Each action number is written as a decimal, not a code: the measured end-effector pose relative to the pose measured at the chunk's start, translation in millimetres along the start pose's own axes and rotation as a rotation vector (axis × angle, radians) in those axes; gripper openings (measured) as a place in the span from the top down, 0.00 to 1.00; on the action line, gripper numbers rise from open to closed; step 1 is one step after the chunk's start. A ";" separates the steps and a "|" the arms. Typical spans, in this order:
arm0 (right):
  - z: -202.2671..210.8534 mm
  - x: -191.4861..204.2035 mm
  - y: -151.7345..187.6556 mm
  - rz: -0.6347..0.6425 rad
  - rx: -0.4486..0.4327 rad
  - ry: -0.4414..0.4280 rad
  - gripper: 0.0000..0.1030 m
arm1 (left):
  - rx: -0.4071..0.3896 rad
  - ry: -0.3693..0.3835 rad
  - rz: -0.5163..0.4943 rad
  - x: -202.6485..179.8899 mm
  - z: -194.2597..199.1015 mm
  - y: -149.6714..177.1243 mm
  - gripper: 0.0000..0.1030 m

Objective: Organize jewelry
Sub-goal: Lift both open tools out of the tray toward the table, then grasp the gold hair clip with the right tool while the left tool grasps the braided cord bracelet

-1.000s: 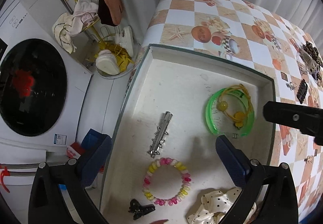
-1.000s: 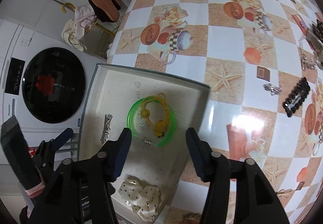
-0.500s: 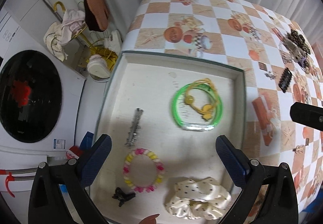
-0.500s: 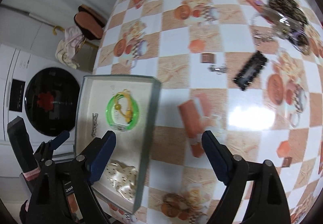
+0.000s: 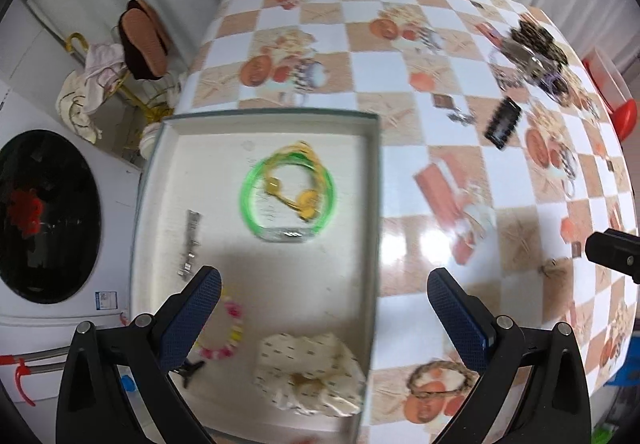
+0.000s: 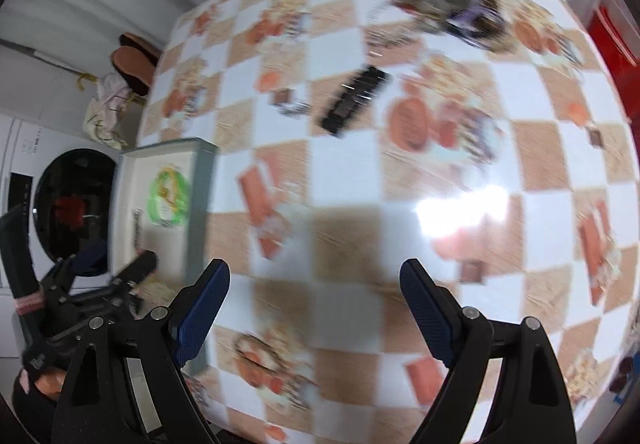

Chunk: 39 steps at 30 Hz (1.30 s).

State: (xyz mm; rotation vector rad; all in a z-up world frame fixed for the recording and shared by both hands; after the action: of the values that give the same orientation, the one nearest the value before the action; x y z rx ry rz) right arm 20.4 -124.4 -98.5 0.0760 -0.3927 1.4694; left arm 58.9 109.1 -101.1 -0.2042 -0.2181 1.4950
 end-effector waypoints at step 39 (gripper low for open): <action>-45.7 -32.0 36.7 0.607 0.165 0.127 0.15 | 0.186 -0.005 0.395 -66.5 -33.6 135.3 0.16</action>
State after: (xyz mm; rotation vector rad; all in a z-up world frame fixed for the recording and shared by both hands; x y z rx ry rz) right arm -7.4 -137.7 -157.8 -0.0077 -0.1934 2.0932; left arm -66.4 51.6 -170.8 -0.0961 -0.0409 1.8971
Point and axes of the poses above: each gripper's, at about its wrist camera, not at the fingertips, and z roughly against the way its jaws point, x to its left, y to its underside, the point moved 1 cm from there along -z, roughly the way its jaws point, and after that the axes turned 9 degrees about z, right-handed, at the moved point
